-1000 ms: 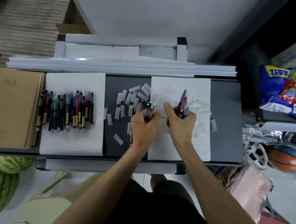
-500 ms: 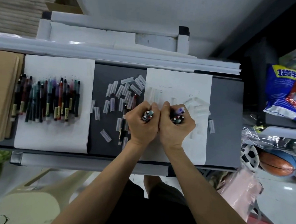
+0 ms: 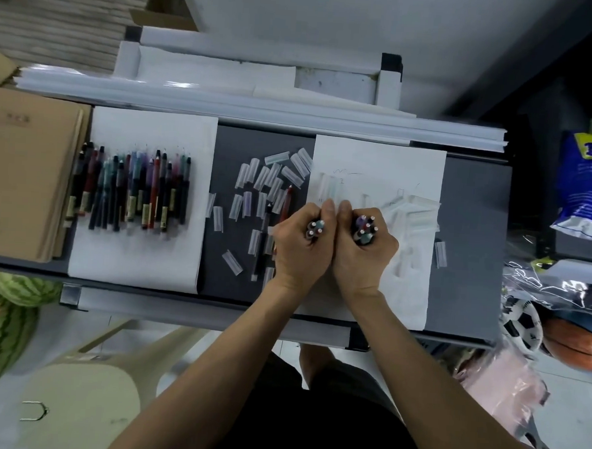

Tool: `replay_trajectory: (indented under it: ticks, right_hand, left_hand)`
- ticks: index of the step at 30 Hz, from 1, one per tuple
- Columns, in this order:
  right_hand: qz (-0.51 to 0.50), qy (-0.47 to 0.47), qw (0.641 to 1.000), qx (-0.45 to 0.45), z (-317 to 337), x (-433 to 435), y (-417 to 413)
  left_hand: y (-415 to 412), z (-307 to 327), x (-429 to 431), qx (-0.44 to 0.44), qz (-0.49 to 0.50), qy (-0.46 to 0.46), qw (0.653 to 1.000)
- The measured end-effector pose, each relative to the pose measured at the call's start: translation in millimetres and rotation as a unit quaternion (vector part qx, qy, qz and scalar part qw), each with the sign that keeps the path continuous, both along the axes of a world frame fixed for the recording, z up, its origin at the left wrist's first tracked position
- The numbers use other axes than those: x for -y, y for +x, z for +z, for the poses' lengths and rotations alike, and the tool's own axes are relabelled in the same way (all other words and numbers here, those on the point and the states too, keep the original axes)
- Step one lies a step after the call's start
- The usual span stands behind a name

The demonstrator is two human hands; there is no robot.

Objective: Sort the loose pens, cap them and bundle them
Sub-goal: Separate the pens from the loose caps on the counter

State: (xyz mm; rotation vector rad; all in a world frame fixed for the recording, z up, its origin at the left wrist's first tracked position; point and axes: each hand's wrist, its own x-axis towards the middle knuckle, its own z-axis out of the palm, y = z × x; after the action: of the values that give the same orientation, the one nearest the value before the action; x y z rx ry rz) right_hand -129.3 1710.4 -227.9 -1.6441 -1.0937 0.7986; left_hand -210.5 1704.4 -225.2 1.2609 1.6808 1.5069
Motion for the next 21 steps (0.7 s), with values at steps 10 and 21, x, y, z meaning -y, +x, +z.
replay_trajectory:
  ticks: [10,21]
  right_hand:
    - [0.010,-0.045,0.998,-0.050,30.8,-13.7,-19.1]
    - [0.146,-0.294,0.931,-0.159,69.1,-19.6,-88.7]
  left_hand:
    - [-21.0,32.3,-13.8,0.049,0.008,-0.074,0.996]
    - [-132.4,70.0,-14.5,0.197,-0.062,-0.306,0.929]
